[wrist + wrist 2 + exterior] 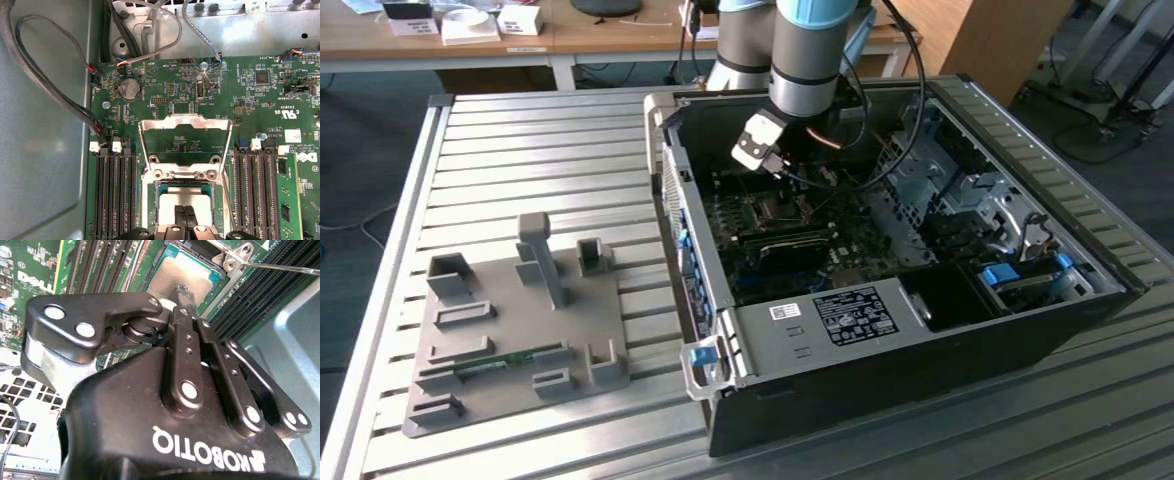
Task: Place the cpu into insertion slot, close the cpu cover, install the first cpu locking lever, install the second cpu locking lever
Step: 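Place the cpu into insertion slot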
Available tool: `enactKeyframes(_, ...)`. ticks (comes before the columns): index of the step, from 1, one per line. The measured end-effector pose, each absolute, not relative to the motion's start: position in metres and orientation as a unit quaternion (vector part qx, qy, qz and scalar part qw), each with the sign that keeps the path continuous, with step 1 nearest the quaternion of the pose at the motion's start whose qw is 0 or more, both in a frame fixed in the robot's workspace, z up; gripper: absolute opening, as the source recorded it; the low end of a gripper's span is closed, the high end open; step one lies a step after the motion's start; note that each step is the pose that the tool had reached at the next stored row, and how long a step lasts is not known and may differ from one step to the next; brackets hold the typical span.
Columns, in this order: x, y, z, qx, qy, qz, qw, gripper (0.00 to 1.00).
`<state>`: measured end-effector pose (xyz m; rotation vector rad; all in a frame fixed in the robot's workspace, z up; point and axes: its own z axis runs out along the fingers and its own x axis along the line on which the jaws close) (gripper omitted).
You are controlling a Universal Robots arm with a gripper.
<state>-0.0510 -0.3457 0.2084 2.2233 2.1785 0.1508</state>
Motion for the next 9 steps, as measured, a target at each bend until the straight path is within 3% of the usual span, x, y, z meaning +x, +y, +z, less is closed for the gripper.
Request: enactKeyframes(9, -0.051, -0.3456, 0.2082, 0.714, 0.699, 0.041, 0.005, 0.11)
